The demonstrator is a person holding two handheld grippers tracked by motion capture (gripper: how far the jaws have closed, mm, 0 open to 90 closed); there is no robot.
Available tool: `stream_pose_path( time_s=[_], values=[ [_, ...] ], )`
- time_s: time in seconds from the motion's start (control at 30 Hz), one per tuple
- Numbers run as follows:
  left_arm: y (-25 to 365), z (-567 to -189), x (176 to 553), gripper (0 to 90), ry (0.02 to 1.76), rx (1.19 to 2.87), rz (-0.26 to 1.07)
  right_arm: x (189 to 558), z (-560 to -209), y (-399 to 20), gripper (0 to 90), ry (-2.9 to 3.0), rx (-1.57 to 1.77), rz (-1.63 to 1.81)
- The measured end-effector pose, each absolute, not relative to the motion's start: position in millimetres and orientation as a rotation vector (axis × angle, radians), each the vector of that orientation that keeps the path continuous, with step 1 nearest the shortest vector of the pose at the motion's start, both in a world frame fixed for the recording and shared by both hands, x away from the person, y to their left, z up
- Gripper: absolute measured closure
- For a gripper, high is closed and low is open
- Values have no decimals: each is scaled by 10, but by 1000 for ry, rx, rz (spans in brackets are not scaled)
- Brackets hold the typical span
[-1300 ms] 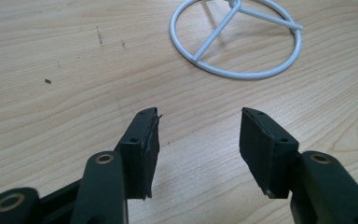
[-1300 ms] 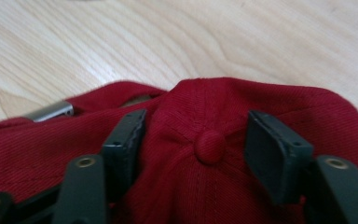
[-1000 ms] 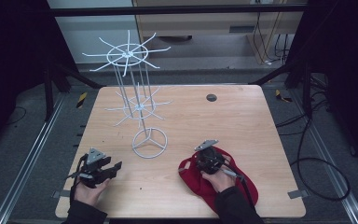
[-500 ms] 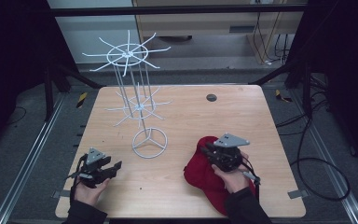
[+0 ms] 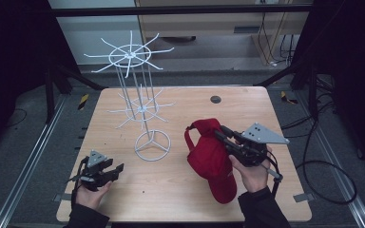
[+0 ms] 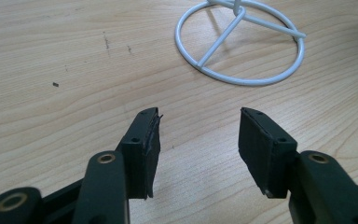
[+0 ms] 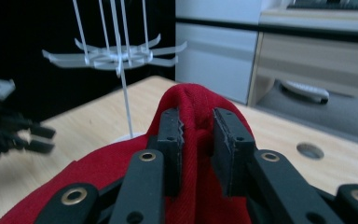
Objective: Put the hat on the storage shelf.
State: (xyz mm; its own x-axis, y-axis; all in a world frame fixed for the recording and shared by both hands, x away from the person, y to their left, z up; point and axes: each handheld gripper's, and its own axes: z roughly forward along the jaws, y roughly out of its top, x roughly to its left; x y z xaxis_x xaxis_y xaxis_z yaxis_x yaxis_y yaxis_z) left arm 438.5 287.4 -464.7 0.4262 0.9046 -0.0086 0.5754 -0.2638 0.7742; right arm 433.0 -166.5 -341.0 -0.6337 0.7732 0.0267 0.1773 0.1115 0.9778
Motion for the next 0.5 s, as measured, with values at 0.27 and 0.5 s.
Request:
stream_pose_path(
  time_s=[0.27, 0.5],
  values=[
    [2870, -4653, 4385, 477, 1247, 1960, 593, 4328, -3049, -1674, 738, 1782, 869, 1631],
    [2859, -4668, 4392, 457, 1250, 1965, 602, 4348, -2784, -1689, 738, 1706, 852, 1659]
  ],
)
